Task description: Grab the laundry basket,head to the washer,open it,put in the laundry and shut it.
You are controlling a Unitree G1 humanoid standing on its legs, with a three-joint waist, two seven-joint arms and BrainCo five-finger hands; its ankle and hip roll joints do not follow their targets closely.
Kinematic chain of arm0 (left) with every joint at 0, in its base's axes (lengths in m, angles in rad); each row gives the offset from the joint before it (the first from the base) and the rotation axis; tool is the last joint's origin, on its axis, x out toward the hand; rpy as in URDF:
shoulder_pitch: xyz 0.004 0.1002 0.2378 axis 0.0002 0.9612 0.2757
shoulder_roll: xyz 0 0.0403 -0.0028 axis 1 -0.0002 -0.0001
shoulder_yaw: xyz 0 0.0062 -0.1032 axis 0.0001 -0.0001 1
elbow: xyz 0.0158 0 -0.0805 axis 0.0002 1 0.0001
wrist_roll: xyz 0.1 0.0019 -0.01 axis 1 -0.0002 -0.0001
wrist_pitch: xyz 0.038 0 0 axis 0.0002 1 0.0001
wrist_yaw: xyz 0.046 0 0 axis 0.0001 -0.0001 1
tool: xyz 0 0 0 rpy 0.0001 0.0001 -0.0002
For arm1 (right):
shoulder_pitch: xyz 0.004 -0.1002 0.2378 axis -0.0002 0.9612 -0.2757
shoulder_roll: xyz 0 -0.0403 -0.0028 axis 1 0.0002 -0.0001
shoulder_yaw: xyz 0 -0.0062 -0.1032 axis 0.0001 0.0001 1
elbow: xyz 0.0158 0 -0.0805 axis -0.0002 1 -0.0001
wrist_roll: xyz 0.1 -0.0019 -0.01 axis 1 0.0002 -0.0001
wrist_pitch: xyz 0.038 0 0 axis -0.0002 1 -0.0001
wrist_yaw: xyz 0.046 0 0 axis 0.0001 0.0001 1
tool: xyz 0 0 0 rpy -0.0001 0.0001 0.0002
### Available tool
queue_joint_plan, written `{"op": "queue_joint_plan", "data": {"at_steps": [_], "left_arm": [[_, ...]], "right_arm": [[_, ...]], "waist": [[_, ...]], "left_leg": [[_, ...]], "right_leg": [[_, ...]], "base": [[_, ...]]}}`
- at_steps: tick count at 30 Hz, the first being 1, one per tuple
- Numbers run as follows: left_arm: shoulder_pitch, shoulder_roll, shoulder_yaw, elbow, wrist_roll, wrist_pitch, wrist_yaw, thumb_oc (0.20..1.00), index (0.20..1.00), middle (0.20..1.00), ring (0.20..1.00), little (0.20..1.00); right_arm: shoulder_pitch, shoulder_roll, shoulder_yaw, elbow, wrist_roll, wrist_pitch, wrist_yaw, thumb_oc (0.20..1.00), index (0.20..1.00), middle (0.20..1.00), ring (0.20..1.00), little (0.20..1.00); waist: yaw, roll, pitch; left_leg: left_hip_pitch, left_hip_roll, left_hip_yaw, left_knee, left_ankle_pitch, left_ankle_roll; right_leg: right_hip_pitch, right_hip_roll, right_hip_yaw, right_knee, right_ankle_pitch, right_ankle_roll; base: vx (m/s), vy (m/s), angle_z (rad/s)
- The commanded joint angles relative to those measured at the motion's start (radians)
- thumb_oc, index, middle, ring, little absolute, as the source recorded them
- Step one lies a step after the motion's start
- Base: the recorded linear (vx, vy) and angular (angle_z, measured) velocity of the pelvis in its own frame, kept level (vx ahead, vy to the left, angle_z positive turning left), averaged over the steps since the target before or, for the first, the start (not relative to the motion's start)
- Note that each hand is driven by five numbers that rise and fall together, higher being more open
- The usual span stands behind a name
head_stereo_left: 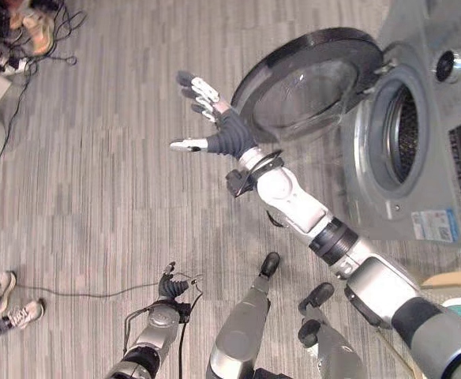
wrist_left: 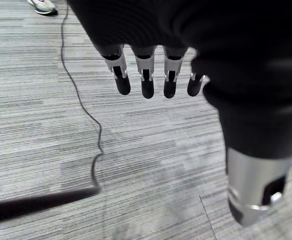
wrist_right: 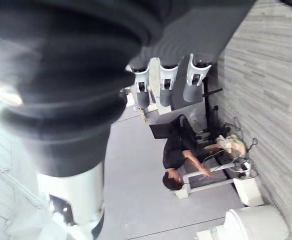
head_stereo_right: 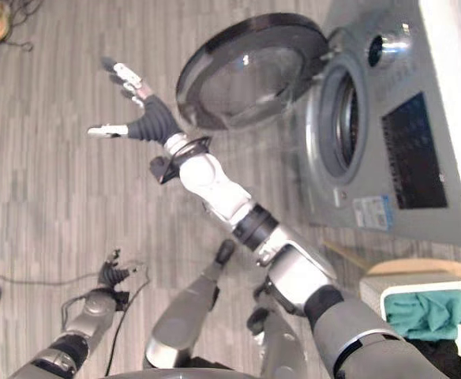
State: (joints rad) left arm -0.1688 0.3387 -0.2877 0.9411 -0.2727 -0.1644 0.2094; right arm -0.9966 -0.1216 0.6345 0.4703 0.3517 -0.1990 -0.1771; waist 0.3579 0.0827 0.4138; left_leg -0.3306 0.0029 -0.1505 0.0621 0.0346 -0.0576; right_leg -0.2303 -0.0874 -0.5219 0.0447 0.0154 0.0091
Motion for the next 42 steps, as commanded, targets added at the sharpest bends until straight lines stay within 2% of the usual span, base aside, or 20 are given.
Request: {"op": "queue_joint_plan", "data": {"at_steps": [1, 5, 6, 10, 11, 12, 13, 14, 15, 16, 17, 20, 23, 26, 31, 32, 36, 40, 42], "left_arm": [[0.026, 0.084, 0.008, -0.005, -0.013, -0.012, 0.026, 1.0, 1.0, 1.0, 1.0, 1.0], [0.036, 0.081, 0.024, -0.072, 0.022, -0.003, 0.024, 1.0, 1.0, 1.0, 1.0, 1.0], [0.037, 0.081, 0.023, -0.073, 0.022, -0.003, 0.024, 1.0, 1.0, 1.0, 1.0, 1.0], [0.035, 0.073, 0.02, -0.176, 0.076, 0.001, 0.013, 1.0, 1.0, 1.0, 1.0, 1.0], [0.033, 0.073, 0.019, -0.193, 0.082, 0.002, 0.012, 1.0, 1.0, 1.0, 1.0, 1.0], [0.025, 0.072, 0.017, -0.213, 0.088, 0.002, 0.01, 1.0, 1.0, 1.0, 1.0, 1.0], [0.027, 0.071, 0.018, -0.212, 0.088, 0.003, 0.01, 1.0, 1.0, 1.0, 1.0, 1.0], [0.009, 0.071, 0.015, -0.232, 0.1, 0.005, 0.007, 1.0, 1.0, 1.0, 1.0, 1.0], [0.01, 0.071, 0.015, -0.231, 0.1, 0.006, 0.006, 1.0, 1.0, 1.0, 1.0, 1.0], [-0.008, 0.071, 0.013, -0.239, 0.106, 0.005, 0.011, 1.0, 1.0, 1.0, 1.0, 1.0], [-0.019, 0.072, 0.009, -0.25, 0.11, 0.004, 0.014, 1.0, 1.0, 1.0, 1.0, 1.0], [-0.096, 0.094, 0.011, -0.267, 0.129, 0.002, 0.03, 1.0, 1.0, 1.0, 1.0, 1.0], [-0.15, 0.111, 0.014, -0.247, 0.132, 0.004, 0.044, 1.0, 1.0, 1.0, 1.0, 1.0], [-0.243, 0.173, 0.028, -0.221, 0.135, 0.008, 0.075, 1.0, 1.0, 1.0, 1.0, 1.0], [-0.371, 0.288, 0.035, -0.121, 0.154, 0.029, 0.103, 1.0, 1.0, 1.0, 1.0, 1.0], [-0.407, 0.316, 0.036, -0.077, 0.158, 0.034, 0.107, 1.0, 1.0, 1.0, 1.0, 1.0], [-0.499, 0.414, 0.048, -0.008, 0.168, 0.04, 0.128, 1.0, 1.0, 1.0, 1.0, 1.0], [-0.52, 0.462, 0.06, 0.006, 0.165, 0.045, 0.136, 1.0, 1.0, 1.0, 1.0, 1.0], [-0.551, 0.512, 0.055, 0.048, 0.182, 0.053, 0.135, 1.0, 1.0, 1.0, 1.0, 1.0]], "right_arm": [[0.075, -0.015, -0.007, -0.004, -0.033, 0.001, -0.034, 1.0, 1.0, 1.0, 1.0, 1.0], [0.223, -0.125, -0.008, -0.067, -0.104, 0.044, -0.004, 1.0, 1.0, 1.0, 1.0, 1.0], [0.225, -0.127, -0.008, -0.07, -0.105, 0.045, -0.004, 1.0, 1.0, 1.0, 1.0, 1.0], [0.414, -0.203, -0.004, -0.121, -0.234, 0.056, 0.039, 1.0, 1.0, 1.0, 1.0, 1.0], [0.452, -0.214, -0.009, -0.125, -0.246, 0.059, 0.051, 1.0, 1.0, 1.0, 1.0, 1.0], [0.484, -0.225, -0.017, -0.125, -0.267, 0.059, 0.055, 1.0, 1.0, 1.0, 1.0, 1.0], [0.486, -0.225, -0.016, -0.125, -0.267, 0.059, 0.055, 1.0, 1.0, 1.0, 1.0, 1.0], [0.544, -0.239, -0.029, -0.116, -0.3, 0.065, 0.065, 1.0, 1.0, 1.0, 1.0, 1.0], [0.545, -0.239, -0.027, -0.116, -0.3, 0.065, 0.065, 1.0, 1.0, 1.0, 1.0, 1.0], [0.574, -0.242, -0.034, -0.106, -0.311, 0.062, 0.068, 1.0, 1.0, 1.0, 1.0, 1.0], [0.597, -0.248, -0.04, -0.101, -0.328, 0.066, 0.066, 1.0, 1.0, 1.0, 1.0, 1.0], [0.655, -0.258, -0.075, -0.065, -0.348, 0.068, 0.064, 1.0, 1.0, 1.0, 1.0, 1.0], [0.666, -0.266, -0.087, -0.06, -0.341, 0.067, 0.065, 1.0, 1.0, 1.0, 1.0, 1.0], [0.691, -0.285, -0.13, -0.058, -0.312, 0.061, 0.053, 1.0, 1.0, 1.0, 1.0, 1.0], [0.715, -0.314, -0.164, -0.063, -0.281, 0.05, 0.05, 1.0, 1.0, 1.0, 1.0, 1.0], [0.722, -0.323, -0.169, -0.064, -0.275, 0.045, 0.05, 1.0, 1.0, 1.0, 1.0, 1.0], [0.748, -0.356, -0.196, -0.096, -0.257, 0.03, 0.047, 1.0, 1.0, 1.0, 1.0, 1.0], [0.774, -0.366, -0.217, -0.118, -0.247, 0.023, 0.051, 1.0, 1.0, 1.0, 1.0, 1.0], [0.788, -0.376, -0.222, -0.137, -0.236, 0.017, 0.062, 1.0, 1.0, 1.0, 1.0, 1.0]], "waist": [[-0.015, -0.048, 0.01], [-0.068, -0.07, 0.019], [-0.067, -0.069, 0.018], [-0.134, -0.077, 0.012], [-0.148, -0.078, 0.01], [-0.164, -0.079, 0.011], [-0.161, -0.078, 0.007], [-0.186, -0.08, 0.008], [-0.184, -0.079, 0.004], [-0.203, -0.081, 0.006], [-0.214, -0.082, 0.003], [-0.268, -0.094, -0.003], [-0.292, -0.105, -0.003], [-0.329, -0.125, 0.006], [-0.363, -0.153, 0.016], [-0.369, -0.156, 0.014], [-0.385, -0.182, 0.027], [-0.391, -0.2, 0.038], [-0.397, -0.216, 0.047]], "left_leg": [[-0.021, -0.051, 0.056, 0.032, -0.042, 0.007], [-0.003, -0.032, 0.104, 0.019, -0.05, 0.009], [-0.002, -0.032, 0.105, 0.018, -0.05, 0.009], [0.021, -0.022, 0.147, 0.018, -0.066, 0.016], [0.026, -0.019, 0.156, 0.016, -0.068, 0.017], [0.015, -0.025, 0.168, 0.017, -0.046, 0.024], [0.03, -0.018, 0.166, 0.016, -0.07, 0.018], [0.022, -0.023, 0.18, 0.016, -0.048, 0.024], [0.035, -0.017, 0.177, 0.014, -0.071, 0.018], [0.026, -0.022, 0.188, 0.014, -0.049, 0.024], [0.028, -0.021, 0.196, 0.011, -0.05, 0.025], [0.035, -0.013, 0.237, -0.007, -0.044, 0.028], [0.032, -0.009, 0.253, -0.012, -0.042, 0.031], [0.018, -0.003, 0.273, -0.007, -0.04, 0.033], [-0.009, 0.006, 0.28, 0.007, -0.04, 0.032], [-0.002, 0.013, 0.274, 0.008, -0.063, 0.024], [-0.022, 0.019, 0.268, 0.02, -0.067, 0.022], [-0.042, 0.022, 0.266, 0.039, -0.074, 0.021], [-0.058, 0.026, 0.267, 0.059, -0.082, 0.021]], "right_leg": [[-0.016, -0.098, 0.078, 0.075, -0.092, 0.093], [-0.016, -0.094, 0.116, 0.052, -0.07, 0.103], [-0.016, -0.094, 0.117, 0.051, -0.07, 0.103], [-0.021, -0.094, 0.16, 0.044, -0.058, 0.11], [-0.021, -0.094, 0.167, 0.042, -0.057, 0.11], [-0.032, -0.102, 0.165, 0.038, -0.032, 0.106], [-0.022, -0.094, 0.175, 0.041, -0.055, 0.111], [-0.034, -0.1, 0.175, 0.037, -0.031, 0.106], [-0.024, -0.093, 0.183, 0.039, -0.053, 0.112], [-0.035, -0.1, 0.18, 0.036, -0.028, 0.108], [-0.038, -0.098, 0.186, 0.033, -0.027, 0.109], [-0.056, -0.091, 0.22, 0.017, -0.009, 0.114], [-0.068, -0.085, 0.237, 0.014, -0.003, 0.116], [-0.094, -0.073, 0.257, 0.014, 0.006, 0.117], [-0.116, -0.066, 0.262, 0.011, 0.018, 0.12], [-0.109, -0.057, 0.269, 0.013, 0.0, 0.128], [-0.121, -0.055, 0.268, 0.015, 0.005, 0.131], [-0.129, -0.055, 0.267, 0.017, 0.009, 0.134], [-0.136, -0.057, 0.27, 0.022, 0.012, 0.137]], "base": [[-0.01, 0.007, -0.05], [-0.02, 0.044, -0.32], [-0.02, 0.023, -0.51], [-0.02, 0.046, -0.54], [-0.09, 0.079, -0.51], [-0.01, 0.033, -0.38], [-0.1, 0.041, -0.41], [0.06, -0.029, -0.35], [-0.11, 0.045, -0.31], [-0.01, 0.031, -0.15], [-0.11, 0.07, -0.13], [-0.02, 0.046, -0.3], [0.0, 0.043, -0.35], [0.0, 0.03, -0.34], [0.02, 0.01, -0.2], [0.1, 0.002, -0.08], [0.04, 0.001, -0.03], [0.01, 0.006, -0.02], [0.02, 0.043, 0.02]]}}
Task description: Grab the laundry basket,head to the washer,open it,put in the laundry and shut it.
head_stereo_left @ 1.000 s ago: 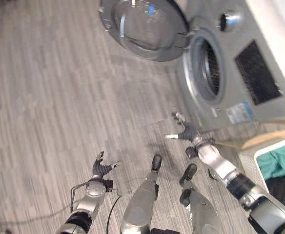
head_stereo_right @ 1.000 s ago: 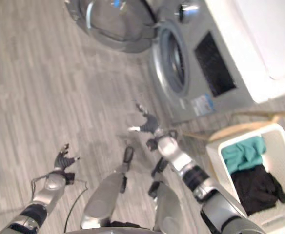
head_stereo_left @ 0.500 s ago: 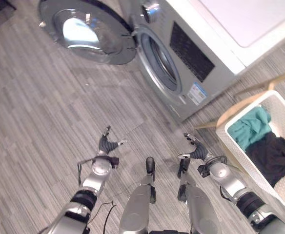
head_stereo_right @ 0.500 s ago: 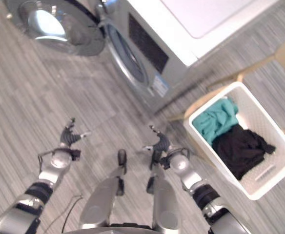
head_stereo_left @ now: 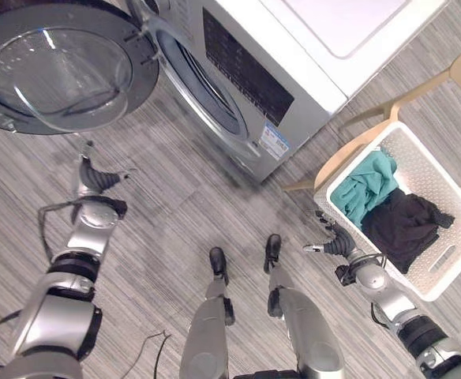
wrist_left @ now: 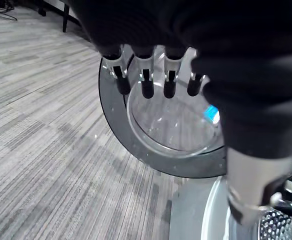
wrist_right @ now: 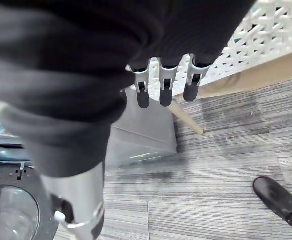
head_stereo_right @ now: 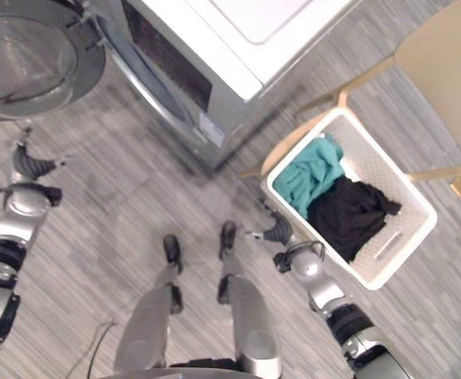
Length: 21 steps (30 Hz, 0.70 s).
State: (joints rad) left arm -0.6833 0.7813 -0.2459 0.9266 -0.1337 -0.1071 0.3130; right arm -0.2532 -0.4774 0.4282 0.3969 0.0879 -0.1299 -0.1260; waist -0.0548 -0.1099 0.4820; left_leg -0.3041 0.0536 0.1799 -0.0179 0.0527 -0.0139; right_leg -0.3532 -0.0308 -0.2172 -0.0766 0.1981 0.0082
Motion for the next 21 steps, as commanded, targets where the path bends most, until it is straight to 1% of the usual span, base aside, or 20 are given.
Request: {"op": "queue_joint_plan", "data": {"at_steps": [1, 3, 9, 12, 14, 16, 17, 18, 19, 20, 21], "left_arm": [[-0.047, 0.088, 0.011, 0.068, 0.052, -0.002, 0.032, 1.0, 1.0, 1.0, 1.0, 1.0], [-0.063, 0.121, 0.001, 0.06, 0.071, 0.003, 0.032, 1.0, 1.0, 1.0, 1.0, 1.0], [-0.105, 0.177, -0.034, 0.048, 0.112, 0.006, 0.024, 1.0, 1.0, 1.0, 1.0, 1.0], [-0.139, 0.202, -0.051, 0.04, 0.146, 0.022, 0.035, 1.0, 1.0, 1.0, 1.0, 1.0], [-0.198, 0.239, -0.062, 0.073, 0.172, 0.043, 0.054, 1.0, 1.0, 1.0, 1.0, 1.0], [-0.22, 0.252, -0.071, 0.092, 0.183, 0.049, 0.06, 1.0, 1.0, 1.0, 1.0, 1.0], [-0.275, 0.286, -0.086, 0.135, 0.208, 0.067, 0.079, 1.0, 1.0, 1.0, 1.0, 1.0], [-0.279, 0.286, -0.09, 0.137, 0.208, 0.067, 0.079, 1.0, 1.0, 1.0, 1.0, 1.0], [-0.314, 0.308, -0.104, 0.166, 0.24, 0.082, 0.108, 1.0, 1.0, 1.0, 1.0, 1.0], [-0.319, 0.308, -0.109, 0.168, 0.24, 0.082, 0.108, 1.0, 1.0, 1.0, 1.0, 1.0], [-0.355, 0.331, -0.124, 0.197, 0.271, 0.099, 0.137, 1.0, 1.0, 1.0, 1.0, 1.0]], "right_arm": [[0.051, -0.024, -0.019, -0.07, 0.031, -0.055, 0.014, 1.0, 1.0, 1.0, 1.0, 1.0], [0.059, -0.028, -0.026, -0.076, 0.037, -0.056, 0.017, 1.0, 1.0, 1.0, 1.0, 1.0], [0.074, -0.032, -0.036, -0.082, 0.044, -0.062, 0.023, 1.0, 1.0, 1.0, 1.0, 1.0], [0.08, -0.031, -0.043, -0.086, 0.04, -0.064, 0.022, 1.0, 1.0, 1.0, 1.0, 1.0], [0.087, -0.03, -0.042, -0.087, 0.035, -0.065, 0.022, 1.0, 1.0, 1.0, 1.0, 1.0], [0.091, -0.032, -0.041, -0.09, 0.034, -0.067, 0.023, 1.0, 1.0, 1.0, 1.0, 1.0], [0.097, -0.041, -0.039, -0.1, 0.039, -0.071, 0.028, 1.0, 1.0, 1.0, 1.0, 1.0], [0.097, -0.04, -0.04, -0.1, 0.039, -0.071, 0.029, 1.0, 1.0, 1.0, 1.0, 1.0], [0.107, -0.051, -0.037, -0.113, 0.039, -0.078, 0.032, 1.0, 1.0, 1.0, 1.0, 1.0], [0.108, -0.05, -0.038, -0.113, 0.039, -0.077, 0.032, 1.0, 1.0, 1.0, 1.0, 1.0], [0.122, -0.07, -0.038, -0.137, 0.038, -0.09, 0.039, 1.0, 1.0, 1.0, 1.0, 1.0]], "waist": [[0.015, -0.027, -0.017], [0.014, -0.035, -0.01], [0.01, -0.051, 0.005], [0.009, -0.059, 0.013], [0.006, -0.073, 0.018], [0.005, -0.079, 0.018], [-0.002, -0.09, 0.016], [-0.001, -0.091, 0.017], [-0.007, -0.099, 0.012], [-0.005, -0.1, 0.013], [-0.014, -0.108, 0.003]], "left_leg": [[-0.09, -0.024, -0.062, 0.144, -0.104, -0.023], [-0.102, -0.022, -0.063, 0.154, -0.108, -0.023], [-0.123, -0.02, -0.066, 0.171, -0.118, -0.023], [-0.135, -0.017, -0.065, 0.186, -0.125, -0.023], [-0.14, -0.011, -0.062, 0.203, -0.138, -0.023], [-0.143, -0.007, -0.06, 0.211, -0.143, -0.023], [-0.147, 0.003, -0.056, 0.224, -0.149, -0.024], [-0.147, 0.003, -0.056, 0.225, -0.149, -0.024], [-0.144, 0.009, -0.052, 0.225, -0.152, -0.025], [-0.144, 0.009, -0.052, 0.225, -0.152, -0.025], [-0.139, 0.013, -0.047, 0.221, -0.154, -0.027]], "right_leg": [[-0.015, -0.114, -0.033, 0.144, -0.168, 0.139], [-0.02, -0.115, -0.033, 0.145, -0.162, 0.142], [-0.032, -0.117, -0.036, 0.147, -0.154, 0.15], [-0.036, -0.117, -0.035, 0.147, -0.149, 0.154], [-0.039, -0.116, -0.034, 0.148, -0.143, 0.159], [-0.037, -0.115, -0.03, 0.146, -0.139, 0.162], [-0.038, -0.113, -0.025, 0.142, -0.132, 0.166], [-0.038, -0.113, -0.025, 0.142, -0.132, 0.166], [-0.036, -0.108, -0.02, 0.137, -0.125, 0.17], [-0.036, -0.108, -0.019, 0.136, -0.125, 0.17], [-0.031, -0.104, -0.016, 0.128, -0.118, 0.173]], "base": [[0.02, 0.056, 0.02], [0.0, 0.043, 0.02], [0.0, 0.043, 0.06], [-0.01, 0.04, 0.08], [-0.01, 0.033, 0.17], [-0.01, 0.011, -0.01], [-0.01, 0.012, -0.1], [-0.01, 0.016, -0.07], [0.0, 0.0, 0.0], [0.0, 0.011, -0.06], [0.01, 0.014, -0.13]]}}
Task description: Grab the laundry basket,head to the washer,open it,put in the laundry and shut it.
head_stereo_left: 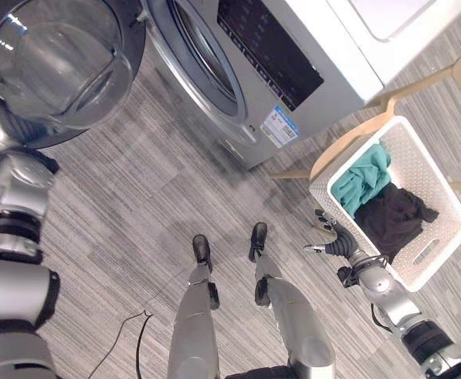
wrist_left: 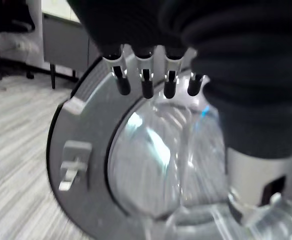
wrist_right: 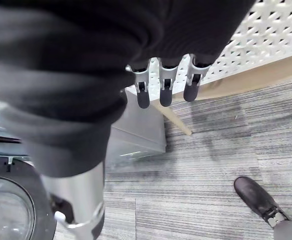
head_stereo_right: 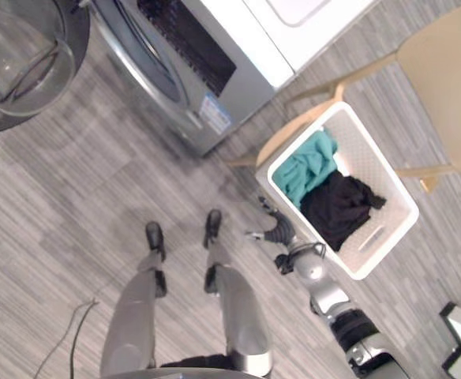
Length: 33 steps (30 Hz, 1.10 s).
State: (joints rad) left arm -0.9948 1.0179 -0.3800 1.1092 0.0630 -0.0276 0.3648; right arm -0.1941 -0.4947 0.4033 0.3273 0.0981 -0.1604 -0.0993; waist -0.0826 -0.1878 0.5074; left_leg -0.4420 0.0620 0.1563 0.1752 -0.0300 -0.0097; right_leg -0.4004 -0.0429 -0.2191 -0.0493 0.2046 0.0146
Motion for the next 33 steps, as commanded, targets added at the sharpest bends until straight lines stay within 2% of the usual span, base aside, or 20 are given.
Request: {"op": "queue_joint_plan", "data": {"at_steps": [1, 7, 11, 12, 13, 15, 16, 17, 18, 20, 21, 22, 23, 24, 26, 27, 28, 31, 32, 33], "left_arm": [[-0.056, 0.106, 0.005, 0.02, 0.083, 0.025, 0.096, 1.0, 1.0, 1.0, 1.0, 1.0], [-0.03, 0.143, 0.032, 0.057, 0.12, 0.061, 0.111, 1.0, 1.0, 1.0, 1.0, 1.0], [0.03, 0.116, 0.072, 0.048, 0.112, 0.057, 0.1, 1.0, 1.0, 1.0, 1.0, 1.0], [0.103, 0.071, 0.12, 0.03, 0.096, 0.045, 0.095, 1.0, 1.0, 1.0, 1.0, 1.0], [0.114, 0.07, 0.13, 0.026, 0.097, 0.046, 0.095, 1.0, 1.0, 1.0, 1.0, 1.0], [0.29, -0.011, 0.226, -0.056, 0.044, 0.01, 0.076, 1.0, 1.0, 1.0, 1.0, 1.0], [0.452, -0.08, 0.291, -0.157, 0.02, -0.015, 0.049, 1.0, 1.0, 1.0, 1.0, 1.0], [0.464, -0.081, 0.3, -0.164, 0.021, -0.014, 0.049, 1.0, 1.0, 1.0, 1.0, 1.0], [0.567, -0.135, 0.341, -0.216, -0.002, -0.025, 0.032, 1.0, 1.0, 1.0, 1.0, 1.0], [0.712, -0.231, 0.39, -0.301, -0.026, -0.042, 0.024, 1.0, 1.0, 1.0, 1.0, 1.0], [0.829, -0.342, 0.412, -0.351, -0.038, -0.045, 0.011, 1.0, 1.0, 1.0, 1.0, 1.0], [0.872, -0.391, 0.41, -0.35, -0.037, -0.045, -0.001, 1.0, 1.0, 1.0, 1.0, 1.0], [0.895, -0.436, 0.397, -0.336, -0.034, -0.043, -0.015, 1.0, 1.0, 1.0, 1.0, 1.0], [0.896, -0.439, 0.395, -0.336, -0.033, -0.044, -0.014, 1.0, 1.0, 1.0, 1.0, 1.0], [0.963, -0.548, 0.353, -0.284, -0.014, -0.052, -0.053, 1.0, 1.0, 1.0, 1.0, 1.0], [0.964, -0.55, 0.353, -0.283, -0.013, -0.053, -0.053, 1.0, 1.0, 1.0, 1.0, 1.0], [1.001, -0.602, 0.326, -0.255, -0.013, -0.048, -0.077, 1.0, 1.0, 1.0, 1.0, 1.0], [1.038, -0.643, 0.305, -0.256, -0.024, -0.05, -0.117, 1.0, 1.0, 1.0, 1.0, 1.0], [1.051, -0.662, 0.293, -0.248, -0.034, -0.053, -0.132, 1.0, 1.0, 1.0, 1.0, 1.0], [1.064, -0.69, 0.268, -0.233, -0.056, -0.059, -0.155, 1.0, 1.0, 1.0, 1.0, 1.0]], "right_arm": [[0.074, -0.066, -0.018, -0.087, 0.028, -0.066, 0.016, 1.0, 1.0, 1.0, 1.0, 1.0], [0.126, -0.107, -0.041, -0.153, 0.028, -0.078, 0.04, 1.0, 1.0, 1.0, 1.0, 1.0], [0.134, -0.11, -0.039, -0.174, 0.024, -0.075, 0.047, 1.0, 1.0, 1.0, 1.0, 1.0], [0.138, -0.095, -0.04, -0.178, 0.023, -0.072, 0.048, 1.0, 1.0, 1.0, 1.0, 1.0], [0.138, -0.098, -0.037, -0.178, 0.023, -0.072, 0.047, 1.0, 1.0, 1.0, 1.0, 1.0], [0.142, -0.059, -0.041, -0.177, 0.018, -0.059, 0.047, 1.0, 1.0, 1.0, 1.0, 1.0], [0.143, -0.039, -0.053, -0.18, 0.01, -0.048, 0.046, 1.0, 1.0, 1.0, 1.0, 1.0], [0.144, -0.042, -0.05, -0.181, 0.01, -0.048, 0.046, 1.0, 1.0, 1.0, 1.0, 1.0], [0.144, -0.028, -0.056, -0.184, 0.001, -0.041, 0.05, 1.0, 1.0, 1.0, 1.0, 1.0], [0.139, -0.013, -0.077, -0.186, -0.018, -0.031, 0.047, 1.0, 1.0, 1.0, 1.0, 1.0], [0.128, -0.001, -0.092, -0.188, -0.043, -0.023, 0.045, 1.0, 1.0, 1.0, 1.0, 1.0], [0.12, 0.007, -0.1, -0.183, -0.058, -0.018, 0.043, 1.0, 1.0, 1.0, 1.0, 1.0], [0.122, 0.012, -0.114, -0.182, -0.07, -0.015, 0.041, 1.0, 1.0, 1.0, 1.0, 1.0], [0.124, 0.009, -0.114, -0.183, -0.071, -0.015, 0.041, 1.0, 1.0, 1.0, 1.0, 1.0], [0.139, 0.002, -0.157, -0.186, -0.129, -0.014, 0.024, 1.0, 1.0, 1.0, 1.0, 1.0], [0.141, 0.0, -0.157, -0.187, -0.129, -0.014, 0.024, 1.0, 1.0, 1.0, 1.0, 1.0], [0.154, -0.007, -0.181, -0.182, -0.171, -0.008, 0.005, 1.0, 1.0, 1.0, 1.0, 1.0], [0.17, -0.023, -0.197, -0.187, -0.208, 0.001, -0.006, 1.0, 1.0, 1.0, 1.0, 1.0], [0.162, -0.035, -0.193, -0.183, -0.232, 0.005, -0.015, 1.0, 1.0, 1.0, 1.0, 1.0], [0.144, -0.05, -0.178, -0.174, -0.258, 0.011, -0.022, 1.0, 1.0, 1.0, 1.0, 1.0]], "waist": [[0.012, -0.033, -0.026], [0.006, -0.024, -0.045], [0.005, -0.018, -0.057], [0.01, -0.019, -0.064], [0.008, -0.017, -0.065], [0.015, -0.013, -0.088], [0.029, -0.004, -0.101], [0.027, -0.003, -0.103], [0.04, 0.006, -0.112], [0.069, 0.02, -0.126], [0.095, 0.034, -0.153], [0.102, 0.045, -0.17], [0.096, 0.057, -0.186], [0.096, 0.059, -0.186], [0.081, 0.094, -0.237], [0.082, 0.096, -0.237], [0.068, 0.114, -0.264], [0.064, 0.127, -0.275], [0.067, 0.133, -0.274], [0.079, 0.137, -0.272]], "left_leg": [[0.003, 0.006, -0.021, 0.024, -0.072, -0.031], [0.025, 0.009, -0.006, 0.01, -0.075, -0.032], [0.037, 0.009, 0.007, 0.019, -0.082, -0.033], [0.054, 0.011, 0.022, 0.023, -0.09, -0.033], [0.056, 0.011, 0.023, 0.023, -0.09, -0.033], [0.087, 0.02, 0.055, 0.03, -0.099, -0.032], [0.122, 0.028, 0.083, 0.024, -0.102, -0.03], [0.125, 0.028, 0.085, 0.023, -0.103, -0.03], [0.156, 0.033, 0.107, 0.009, -0.102, -0.031], [0.198, 0.047, 0.156, -0.003, -0.095, -0.033], [0.241, 0.057, 0.206, -0.014, -0.088, -0.033], [0.264, 0.061, 0.224, -0.021, -0.085, -0.032], [0.288, 0.059, 0.229, -0.032, -0.084, -0.03], [0.29, 0.058, 0.229, -0.034, -0.083, -0.03], [0.34, 0.033, 0.235, -0.041, -0.086, -0.032], [0.342, 0.034, 0.236, -0.041, -0.087, -0.033], [0.359, 0.048, 0.245, 0.0, -0.098, -0.05], [0.362, 0.094, 0.25, 0.109, -0.098, -0.076], [0.367, 0.112, 0.237, 0.164, -0.079, -0.088], [0.351, 0.112, 0.17, 0.242, -0.037, -0.111]], "right_leg": [[0.019, -0.091, -0.012, 0.096, -0.122, 0.167], [0.029, -0.089, -0.006, 0.087, -0.118, 0.168], [0.035, -0.089, -0.003, 0.09, -0.122, 0.166], [0.042, -0.09, -0.001, 0.093, -0.127, 0.164], [0.043, -0.09, 0.0, 0.093, -0.127, 0.164], [0.056, -0.09, -0.003, 0.101, -0.131, 0.162], [0.068, -0.095, -0.022, 0.118, -0.135, 0.16], [0.069, -0.095, -0.021, 0.118, -0.135, 0.161], [0.081, -0.104, -0.054, 0.134, -0.14, 0.161], [0.103, -0.131, -0.163, 0.174, -0.158, 0.153], [0.129, -0.159, -0.277, 0.212, -0.176, 0.139], [0.133, -0.17, -0.314, 0.234, -0.18, 0.134], [0.135, -0.173, -0.312, 0.247, -0.19, 0.131], [0.136, -0.173, -0.312, 0.249, -0.192, 0.131], [0.203, -0.148, -0.263, 0.192, -0.227, 0.115], [0.206, -0.146, -0.262, 0.19, -0.227, 0.115], [0.261, -0.134, -0.252, 0.152, -0.251, 0.099], [0.319, -0.109, -0.245, 0.114, -0.273, 0.079], [0.34, -0.093, -0.225, 0.105, -0.284, 0.065], [0.384, -0.071, -0.186, 0.084, -0.301, 0.048]], "base": [[0.01, 0.017, -0.19], [0.01, 0.013, -0.06], [0.02, -0.013, -0.14], [0.02, -0.021, -0.12], [0.06, -0.041, -0.06], [0.08, -0.034, -0.39], [0.06, -0.026, -0.6], [0.07, -0.015, -0.61], [0.05, -0.001, -0.53], [0.08, -0.018, -0.89], [0.15, -0.05, -1.2], [0.19, -0.089, -1.04], [0.12, -0.069, -0.59], [0.19, -0.136, -0.72], [0.2, -0.1, -0.44], [0.19, -0.138, -0.13], [0.17, -0.201, -0.31], [0.13, -0.157, -0.07], [0.22, -0.162, -0.14], [0.2, -0.12, -0.52]]}}
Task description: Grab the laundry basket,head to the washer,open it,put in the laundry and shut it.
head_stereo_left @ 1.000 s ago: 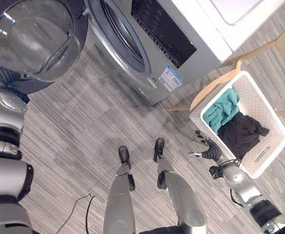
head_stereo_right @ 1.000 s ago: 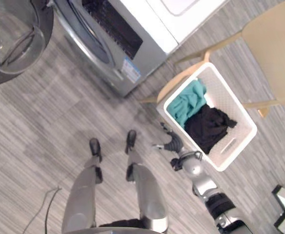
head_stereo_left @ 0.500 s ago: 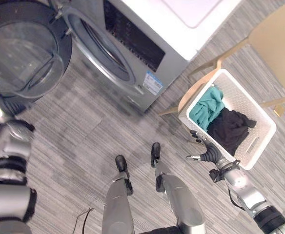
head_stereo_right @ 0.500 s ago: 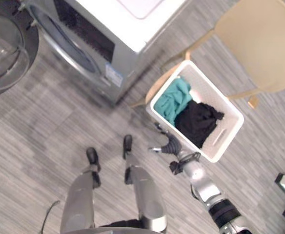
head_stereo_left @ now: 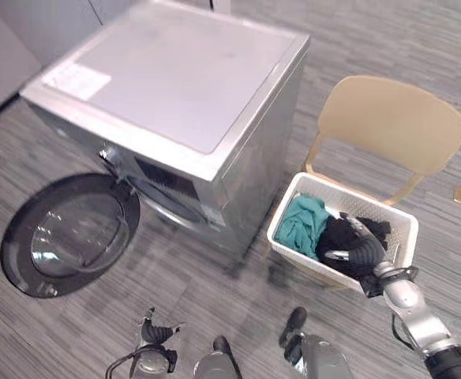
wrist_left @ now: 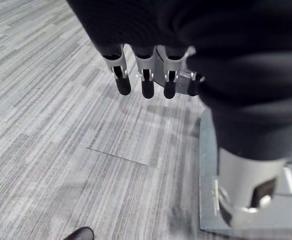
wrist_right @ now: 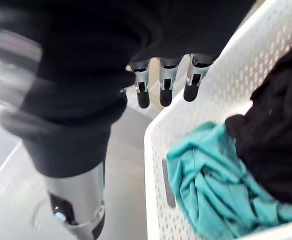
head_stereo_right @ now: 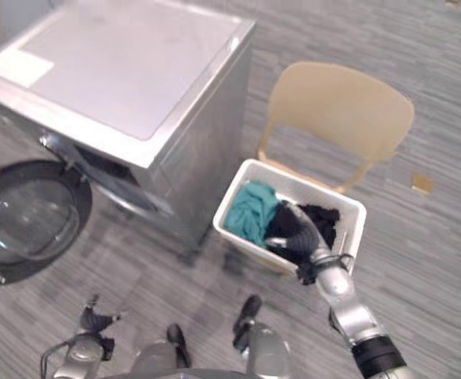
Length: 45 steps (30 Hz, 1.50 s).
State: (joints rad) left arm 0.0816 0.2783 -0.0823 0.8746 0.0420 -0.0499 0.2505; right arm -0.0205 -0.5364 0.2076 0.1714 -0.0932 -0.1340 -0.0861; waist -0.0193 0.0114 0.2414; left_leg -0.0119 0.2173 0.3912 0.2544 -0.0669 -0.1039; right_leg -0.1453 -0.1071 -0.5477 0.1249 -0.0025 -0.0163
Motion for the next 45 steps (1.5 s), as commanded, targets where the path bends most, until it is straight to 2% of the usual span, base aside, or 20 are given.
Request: {"op": "queue_joint_plan", "data": {"at_steps": [1, 3, 4, 5, 6, 7, 8, 11, 13, 14, 16, 22, 28, 29, 32, 39, 40, 41, 42, 45], "left_arm": [[-0.013, 0.038, -0.044, 0.016, -0.044, -0.039, -0.055, 1.0, 1.0, 1.0, 1.0, 1.0], [-0.013, 0.023, -0.059, 0.045, -0.052, -0.039, -0.068, 1.0, 1.0, 1.0, 1.0, 1.0], [-0.013, 0.022, -0.059, 0.047, -0.052, -0.04, -0.068, 1.0, 1.0, 1.0, 1.0, 1.0], [-0.014, 0.017, -0.075, 0.069, -0.047, -0.042, -0.077, 1.0, 1.0, 1.0, 1.0, 1.0], [-0.015, 0.016, -0.08, 0.08, -0.05, -0.043, -0.079, 1.0, 1.0, 1.0, 1.0, 1.0], [-0.016, 0.015, -0.08, 0.081, -0.05, -0.043, -0.079, 1.0, 1.0, 1.0, 1.0, 1.0], [-0.016, 0.011, -0.094, 0.101, -0.055, -0.048, -0.073, 1.0, 1.0, 1.0, 1.0, 1.0], [-0.001, 0.009, -0.085, 0.147, -0.046, -0.05, -0.079, 1.0, 1.0, 1.0, 1.0, 1.0], [-0.005, 0.009, -0.084, 0.154, -0.044, -0.051, -0.078, 1.0, 1.0, 1.0, 1.0, 1.0], [0.002, 0.012, -0.083, 0.173, -0.038, -0.051, -0.081, 1.0, 1.0, 1.0, 1.0, 1.0], [0.005, 0.016, -0.076, 0.19, -0.034, -0.051, -0.08, 1.0, 1.0, 1.0, 1.0, 1.0], [-0.019, 0.039, -0.07, 0.21, -0.029, -0.054, -0.073, 1.0, 1.0, 1.0, 1.0, 1.0], [-0.084, 0.043, -0.116, 0.19, -0.06, -0.075, -0.055, 1.0, 1.0, 1.0, 1.0, 1.0], [-0.1, 0.041, -0.135, 0.18, -0.083, -0.083, -0.052, 1.0, 1.0, 1.0, 1.0, 1.0], [-0.115, 0.047, -0.148, 0.173, -0.11, -0.091, -0.046, 1.0, 1.0, 1.0, 1.0, 1.0], [-0.172, 0.069, -0.19, 0.157, -0.197, -0.114, -0.029, 1.0, 1.0, 1.0, 1.0, 1.0], [-0.177, 0.071, -0.192, 0.158, -0.197, -0.111, -0.031, 1.0, 1.0, 1.0, 1.0, 1.0], [-0.177, 0.071, -0.192, 0.158, -0.198, -0.111, -0.031, 1.0, 1.0, 1.0, 1.0, 1.0], [-0.182, 0.073, -0.196, 0.155, -0.192, -0.109, -0.029, 1.0, 1.0, 1.0, 1.0, 1.0], [-0.17, 0.072, -0.189, 0.137, -0.192, -0.103, -0.04, 1.0, 1.0, 1.0, 1.0, 1.0]], "right_arm": [[-0.045, -0.017, 0.03, -0.005, -0.082, -0.013, -0.038, 1.0, 1.0, 1.0, 1.0, 1.0], [-0.06, -0.024, 0.051, 0.014, -0.106, -0.01, -0.042, 1.0, 1.0, 1.0, 1.0, 1.0], [-0.061, -0.024, 0.052, 0.016, -0.107, -0.011, -0.043, 1.0, 1.0, 1.0, 1.0, 1.0], [-0.082, -0.037, 0.076, 0.041, -0.136, -0.011, -0.051, 1.0, 1.0, 1.0, 1.0, 1.0], [-0.098, -0.048, 0.092, 0.055, -0.152, -0.01, -0.059, 1.0, 1.0, 1.0, 1.0, 1.0], [-0.099, -0.048, 0.093, 0.056, -0.152, -0.011, -0.06, 1.0, 1.0, 1.0, 1.0, 1.0], [-0.128, -0.059, 0.121, 0.088, -0.176, -0.008, -0.07, 1.0, 1.0, 1.0, 1.0, 1.0], [-0.146, -0.066, 0.147, 0.131, -0.229, -0.009, -0.068, 1.0, 1.0, 1.0, 1.0, 1.0], [-0.156, -0.067, 0.155, 0.152, -0.251, -0.006, -0.078, 1.0, 1.0, 1.0, 1.0, 1.0], [-0.172, -0.061, 0.176, 0.195, -0.29, 0.005, -0.081, 1.0, 1.0, 1.0, 1.0, 1.0], [-0.185, -0.051, 0.195, 0.233, -0.325, 0.013, -0.088, 1.0, 1.0, 1.0, 1.0, 1.0], [-0.253, -0.001, 0.251, 0.329, -0.369, 0.039, -0.109, 1.0, 1.0, 1.0, 1.0, 1.0], [-0.426, 0.067, 0.355, 0.476, -0.424, 0.083, -0.162, 1.0, 1.0, 1.0, 1.0, 1.0], [-0.495, 0.085, 0.387, 0.543, -0.432, 0.098, -0.181, 1.0, 1.0, 1.0, 1.0, 1.0], [-0.564, 0.094, 0.417, 0.621, -0.435, 0.114, -0.201, 1.0, 1.0, 1.0, 1.0, 1.0], [-0.735, 0.104, 0.448, 0.871, -0.325, 0.149, -0.225, 1.0, 1.0, 1.0, 1.0, 1.0], [-0.734, 0.106, 0.445, 0.867, -0.308, 0.148, -0.223, 0.492, 0.492, 0.492, 0.492, 0.492], [-0.734, 0.106, 0.445, 0.867, -0.308, 0.148, -0.223, 0.322, 0.322, 0.322, 0.322, 0.322], [-0.715, 0.118, 0.432, 0.842, -0.266, 0.139, -0.222, 0.2, 0.2, 0.2, 0.2, 0.2], [-0.676, 0.117, 0.395, 0.744, -0.208, 0.123, -0.218, 0.2, 0.2, 0.2, 0.2, 0.2]], "waist": [[0.023, -0.064, -0.003], [0.029, -0.068, -0.003], [0.028, -0.068, -0.003], [0.034, -0.07, -0.004], [0.041, -0.064, -0.005], [0.04, -0.064, -0.004], [0.058, -0.054, 0.003], [0.063, -0.041, -0.014], [0.062, -0.039, -0.021], [0.066, -0.036, -0.033], [0.072, -0.035, -0.042], [0.091, -0.039, -0.035], [0.125, -0.022, 0.036], [0.144, -0.013, 0.068], [0.167, -0.008, 0.091], [0.234, 0.005, 0.161], [0.238, 0.003, 0.162], [0.238, 0.003, 0.162], [0.24, -0.004, 0.162], [0.237, -0.016, 0.157]], "left_leg": [[-0.098, -0.051, -0.11, 0.173, 0.0, -0.019], [-0.134, -0.058, -0.171, 0.145, -0.024, -0.007], [-0.134, -0.059, -0.171, 0.145, -0.024, -0.007], [-0.16, -0.066, -0.2, 0.049, 0.001, 0.01], [-0.169, -0.074, -0.236, -0.012, 0.03, 0.004], [-0.166, -0.075, -0.236, -0.016, 0.032, 0.004], [-0.192, -0.091, -0.317, -0.083, 0.079, -0.009], [-0.146, -0.11, -0.365, -0.131, 0.063, -0.004], [-0.142, -0.121, -0.366, -0.126, 0.063, 0.0], [-0.124, -0.146, -0.364, -0.135, 0.046, 0.014], [-0.099, -0.159, -0.342, -0.15, 0.036, 0.029], [-0.099, -0.182, -0.305, -0.165, 0.02, 0.06], [-0.214, -0.195, -0.314, -0.16, 0.038, 0.072], [-0.254, -0.197, -0.321, -0.155, 0.049, 0.07], [-0.298, -0.199, -0.333, -0.155, 0.068, 0.068], [-0.429, -0.205, -0.381, -0.139, 0.109, 0.057], [-0.433, -0.204, -0.384, -0.138, 0.11, 0.056], [-0.434, -0.204, -0.384, -0.138, 0.11, 0.056], [-0.43, -0.202, -0.388, -0.14, 0.108, 0.055], [-0.41, -0.2, -0.39, -0.142, 0.101, 0.055]], "right_leg": [[0.141, -0.004, 0.161, -0.099, -0.097, 0.074], [0.157, -0.005, 0.182, -0.108, -0.106, 0.076], [0.157, -0.006, 0.182, -0.107, -0.107, 0.077], [0.155, -0.01, 0.192, -0.107, -0.1, 0.078], [0.159, -0.001, 0.207, -0.106, -0.106, 0.08], [0.16, -0.002, 0.207, -0.106, -0.107, 0.08], [0.172, 0.016, 0.24, -0.095, -0.12, 0.08], [0.179, 0.02, 0.277, -0.081, -0.132, 0.096], [0.177, 0.01, 0.281, -0.076, -0.127, 0.099], [0.18, -0.006, 0.297, -0.068, -0.118, 0.112], [0.184, -0.024, 0.309, -0.059, -0.114, 0.124], [0.141, -0.059, 0.336, -0.031, -0.098, 0.151], [0.004, -0.083, 0.339, -0.005, -0.065, 0.152], [-0.033, -0.089, 0.333, 0.006, -0.057, 0.148], [-0.069, -0.091, 0.326, 0.008, -0.047, 0.145], [-0.171, -0.093, 0.288, 0.019, -0.031, 0.138], [-0.174, -0.093, 0.286, 0.019, -0.031, 0.139], [-0.174, -0.093, 0.286, 0.019, -0.031, 0.139], [-0.166, -0.091, 0.282, 0.01, -0.031, 0.141], [-0.148, -0.088, 0.285, -0.005, -0.031, 0.143]], "base": [[0.15, -0.081, -0.88], [0.07, -0.015, -0.92], [0.05, 0.059, -0.73], [0.06, 0.085, -0.62], [0.06, 0.082, -0.5], [0.12, 0.082, -0.4], [0.08, 0.051, -0.45], [0.15, 0.159, -0.57], [0.15, 0.226, -0.79], [0.16, 0.237, -0.53], [0.18, 0.267, -0.28], [0.05, 0.142, -0.09], [-0.14, 0.059, 0.11], [-0.13, 0.018, 0.11], [-0.09, 0.001, 0.07], [-0.08, -0.04, 0.25], [-0.02, -0.031, 0.2], [0.0, -0.042, 0.27], [0.01, -0.034, 0.23], [0.01, -0.029, 0.13]]}}
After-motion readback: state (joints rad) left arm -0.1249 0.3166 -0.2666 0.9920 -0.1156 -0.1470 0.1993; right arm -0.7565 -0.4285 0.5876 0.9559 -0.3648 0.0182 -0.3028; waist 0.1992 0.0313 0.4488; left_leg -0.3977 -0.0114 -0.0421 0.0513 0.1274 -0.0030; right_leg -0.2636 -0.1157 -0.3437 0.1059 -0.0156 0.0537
